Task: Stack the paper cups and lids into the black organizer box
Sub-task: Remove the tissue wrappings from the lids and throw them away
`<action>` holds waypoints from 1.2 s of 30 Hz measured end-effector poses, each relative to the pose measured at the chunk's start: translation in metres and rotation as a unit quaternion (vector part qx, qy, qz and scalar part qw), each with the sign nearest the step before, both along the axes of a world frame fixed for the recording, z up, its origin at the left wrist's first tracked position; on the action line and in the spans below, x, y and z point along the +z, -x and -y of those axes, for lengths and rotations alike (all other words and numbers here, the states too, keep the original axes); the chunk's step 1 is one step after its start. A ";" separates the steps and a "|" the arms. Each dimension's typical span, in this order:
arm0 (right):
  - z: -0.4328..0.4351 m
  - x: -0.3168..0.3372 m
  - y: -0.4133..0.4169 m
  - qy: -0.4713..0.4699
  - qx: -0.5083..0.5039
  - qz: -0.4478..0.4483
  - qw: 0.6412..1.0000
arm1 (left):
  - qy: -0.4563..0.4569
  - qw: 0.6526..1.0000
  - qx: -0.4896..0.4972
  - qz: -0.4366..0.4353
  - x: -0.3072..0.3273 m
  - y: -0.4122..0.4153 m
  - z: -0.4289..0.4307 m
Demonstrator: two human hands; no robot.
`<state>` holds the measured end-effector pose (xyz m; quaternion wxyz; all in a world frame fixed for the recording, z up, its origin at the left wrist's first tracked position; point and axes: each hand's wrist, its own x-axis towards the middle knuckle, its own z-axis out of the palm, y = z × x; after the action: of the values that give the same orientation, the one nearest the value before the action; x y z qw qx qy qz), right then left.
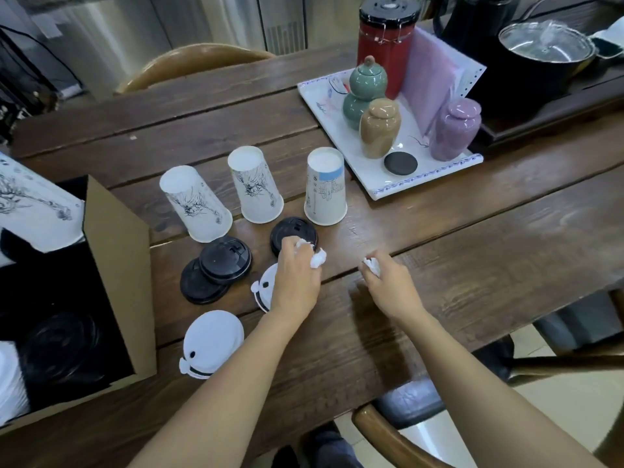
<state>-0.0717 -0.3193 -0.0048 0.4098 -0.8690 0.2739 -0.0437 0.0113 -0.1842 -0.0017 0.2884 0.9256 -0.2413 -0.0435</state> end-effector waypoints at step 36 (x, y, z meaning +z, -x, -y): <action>-0.522 -0.005 0.115 -0.012 0.538 0.083 0.839 | 0.284 0.699 0.656 -0.034 -0.004 0.304 -0.539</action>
<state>-0.1863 0.2027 -0.0102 0.4009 -0.8675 -0.2714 0.1146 -0.2931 0.3552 -0.0057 0.5014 0.7213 0.4357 0.1962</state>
